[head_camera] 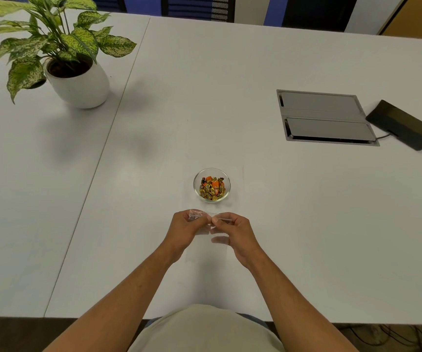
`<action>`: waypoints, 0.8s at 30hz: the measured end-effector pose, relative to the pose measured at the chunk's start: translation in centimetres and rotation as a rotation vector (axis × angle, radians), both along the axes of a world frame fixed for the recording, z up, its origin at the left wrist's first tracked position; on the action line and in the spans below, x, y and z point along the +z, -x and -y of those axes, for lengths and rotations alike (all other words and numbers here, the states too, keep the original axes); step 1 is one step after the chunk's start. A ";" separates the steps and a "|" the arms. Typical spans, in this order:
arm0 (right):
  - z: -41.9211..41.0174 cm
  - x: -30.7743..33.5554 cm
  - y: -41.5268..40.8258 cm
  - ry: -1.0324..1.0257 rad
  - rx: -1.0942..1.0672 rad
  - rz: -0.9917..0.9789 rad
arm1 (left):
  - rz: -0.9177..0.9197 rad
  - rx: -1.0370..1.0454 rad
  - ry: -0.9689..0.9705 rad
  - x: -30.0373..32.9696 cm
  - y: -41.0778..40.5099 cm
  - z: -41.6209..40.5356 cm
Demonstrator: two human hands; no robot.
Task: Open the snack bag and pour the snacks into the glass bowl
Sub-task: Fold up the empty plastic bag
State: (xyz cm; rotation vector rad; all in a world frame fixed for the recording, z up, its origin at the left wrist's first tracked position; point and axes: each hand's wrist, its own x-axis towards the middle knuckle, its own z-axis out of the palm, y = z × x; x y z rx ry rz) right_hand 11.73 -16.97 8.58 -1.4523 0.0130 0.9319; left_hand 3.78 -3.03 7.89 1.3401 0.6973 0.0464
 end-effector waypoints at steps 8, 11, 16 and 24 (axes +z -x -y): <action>-0.1 -0.2 -0.2 0.062 -0.034 0.016 | -0.030 -0.013 0.021 -0.4 0.0 -0.4; 0.3 -0.4 -0.4 0.060 -0.010 0.004 | -0.025 -0.053 0.094 -0.4 0.3 -1.1; 1.1 -0.9 -0.9 0.078 0.054 -0.040 | -0.049 -0.172 0.219 -0.6 0.9 -2.0; 1.9 -1.8 -1.2 0.052 0.123 -0.168 | -0.110 -0.190 0.415 -2.1 1.4 -2.7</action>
